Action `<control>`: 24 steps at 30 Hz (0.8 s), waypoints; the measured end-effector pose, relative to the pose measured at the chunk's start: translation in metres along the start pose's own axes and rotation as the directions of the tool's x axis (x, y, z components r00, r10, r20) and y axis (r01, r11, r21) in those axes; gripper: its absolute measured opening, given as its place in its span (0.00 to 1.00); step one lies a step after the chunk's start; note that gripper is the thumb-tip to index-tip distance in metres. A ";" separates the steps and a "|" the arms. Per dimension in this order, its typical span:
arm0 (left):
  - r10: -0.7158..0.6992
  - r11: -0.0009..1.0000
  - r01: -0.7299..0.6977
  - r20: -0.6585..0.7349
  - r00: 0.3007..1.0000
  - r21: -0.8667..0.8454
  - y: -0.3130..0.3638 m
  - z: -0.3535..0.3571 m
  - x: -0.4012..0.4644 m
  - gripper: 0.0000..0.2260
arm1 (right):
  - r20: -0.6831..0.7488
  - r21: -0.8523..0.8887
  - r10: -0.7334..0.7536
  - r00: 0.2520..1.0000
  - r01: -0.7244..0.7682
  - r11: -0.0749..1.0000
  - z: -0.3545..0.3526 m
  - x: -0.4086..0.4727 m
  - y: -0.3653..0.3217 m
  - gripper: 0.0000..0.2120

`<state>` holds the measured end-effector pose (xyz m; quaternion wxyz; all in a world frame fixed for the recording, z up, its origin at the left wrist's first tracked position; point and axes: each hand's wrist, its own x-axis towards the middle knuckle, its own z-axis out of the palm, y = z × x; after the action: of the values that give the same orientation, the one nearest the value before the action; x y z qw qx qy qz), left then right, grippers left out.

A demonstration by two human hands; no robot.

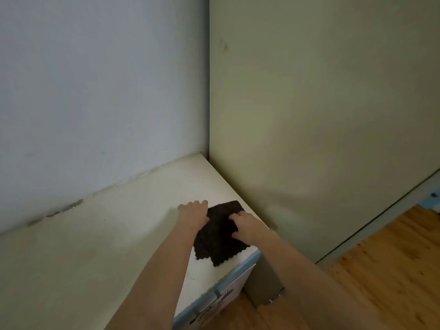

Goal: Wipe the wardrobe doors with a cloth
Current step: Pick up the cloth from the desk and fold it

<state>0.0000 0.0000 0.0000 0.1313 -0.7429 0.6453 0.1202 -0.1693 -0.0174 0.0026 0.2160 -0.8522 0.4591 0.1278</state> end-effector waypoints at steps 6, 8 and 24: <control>0.011 0.998 -0.011 0.002 1.000 -0.054 0.000 0.006 0.006 0.20 | -0.007 -0.040 0.018 1.000 -0.019 0.999 0.013 0.000 0.001 0.26; 0.018 0.994 -0.020 -0.024 1.000 -0.103 0.003 0.005 0.006 0.19 | -0.026 -0.031 0.021 0.999 -0.022 0.999 0.014 -0.002 0.000 0.26; 0.085 0.946 -0.133 -0.171 0.982 -0.295 0.076 -0.048 -0.080 0.19 | -0.114 0.003 -0.111 0.987 0.112 0.994 0.020 -0.091 0.013 0.36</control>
<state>-0.0854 0.0473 0.0694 -0.0427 -0.7244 0.6676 0.1667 -0.2308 0.0520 0.0199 0.2004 -0.8814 0.4229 0.0643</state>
